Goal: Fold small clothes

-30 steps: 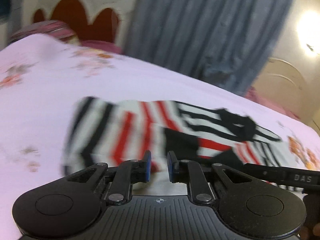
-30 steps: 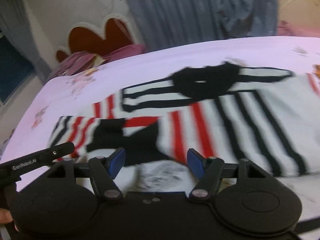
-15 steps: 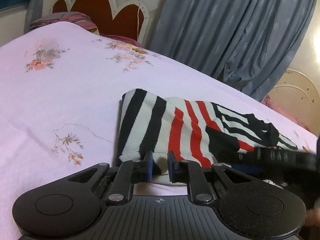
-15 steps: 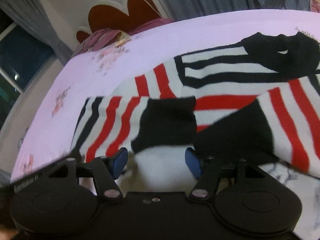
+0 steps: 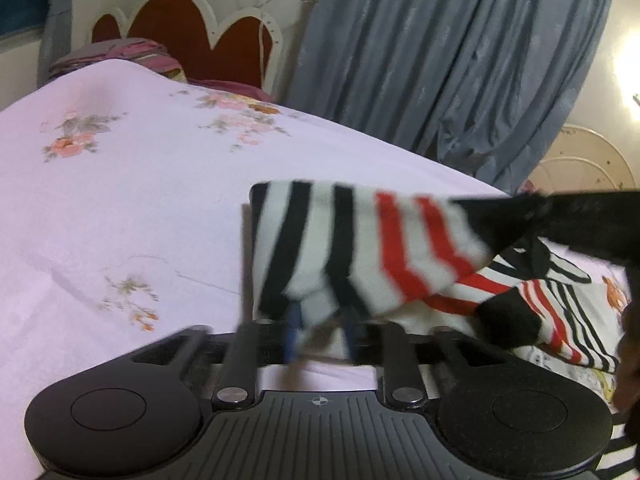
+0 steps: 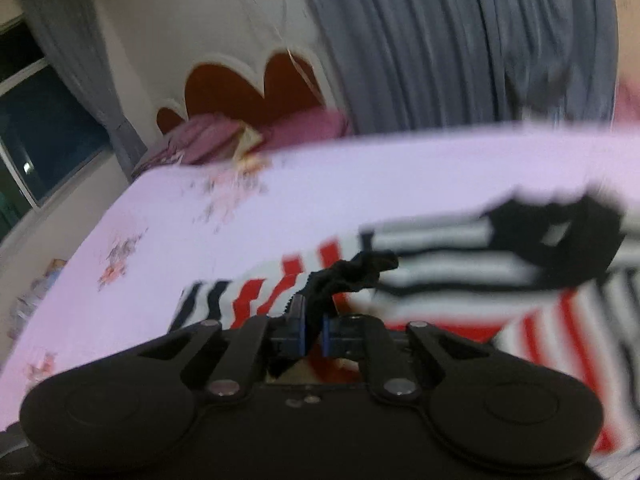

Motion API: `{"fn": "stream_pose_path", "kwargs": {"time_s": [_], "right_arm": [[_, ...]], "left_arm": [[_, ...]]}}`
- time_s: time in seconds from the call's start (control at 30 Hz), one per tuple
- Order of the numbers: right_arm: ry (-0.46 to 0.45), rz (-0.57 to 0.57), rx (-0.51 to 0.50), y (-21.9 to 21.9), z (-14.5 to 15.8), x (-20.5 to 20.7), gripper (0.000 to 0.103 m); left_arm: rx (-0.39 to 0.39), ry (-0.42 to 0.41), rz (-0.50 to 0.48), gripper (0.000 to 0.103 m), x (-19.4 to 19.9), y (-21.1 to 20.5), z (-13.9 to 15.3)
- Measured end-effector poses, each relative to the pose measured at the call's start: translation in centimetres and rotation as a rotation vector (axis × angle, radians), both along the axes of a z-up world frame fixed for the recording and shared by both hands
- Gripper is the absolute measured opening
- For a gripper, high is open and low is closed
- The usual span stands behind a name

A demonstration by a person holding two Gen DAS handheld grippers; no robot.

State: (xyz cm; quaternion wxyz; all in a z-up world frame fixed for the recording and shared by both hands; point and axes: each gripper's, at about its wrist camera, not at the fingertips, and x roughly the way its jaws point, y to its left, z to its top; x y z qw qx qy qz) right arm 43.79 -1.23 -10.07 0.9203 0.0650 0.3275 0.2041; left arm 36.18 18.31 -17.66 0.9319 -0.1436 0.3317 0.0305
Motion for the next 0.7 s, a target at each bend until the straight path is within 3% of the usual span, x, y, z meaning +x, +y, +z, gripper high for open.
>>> {"fn": "stream_pose_path", "kwargs": {"time_s": [0.03, 0.13, 0.3, 0.43, 0.47, 0.5, 0.7], "right_arm": [[-0.024, -0.012, -0.019, -0.9, 0.7, -0.3, 0.007], [-0.063, -0.067, -0.072, -4.3, 1.7, -0.8, 0.007], [-0.057, -0.214, -0.121, -11.4, 1.9, -1.6, 0.007], [-0.017, -0.299, -0.130, -15.6, 0.6, -2.5, 0.007], [0.001, -0.310, -0.132, -16.5, 0.1, -2.6, 0.007], [0.018, -0.319, -0.139, -16.9, -0.6, -2.9, 0.007], [0.135, -0.317, -0.134, -17.9, -4.3, -3.2, 0.011]], "left_arm": [[0.000, -0.009, -0.010, 0.060, 0.0, -0.6, 0.1], [0.044, -0.030, -0.063, 0.070, 0.2, -2.9, 0.4], [0.056, -0.020, -0.136, 0.072, 1.4, -6.1, 0.0], [0.121, -0.031, -0.184, 0.071, 2.2, -8.6, -0.8], [0.125, -0.038, -0.179, 0.066, 2.2, -8.8, -0.9], [0.127, -0.041, -0.171, 0.051, 2.2, -8.9, -0.9], [0.137, -0.032, -0.141, 0.026, 2.3, -7.6, -1.7]]}}
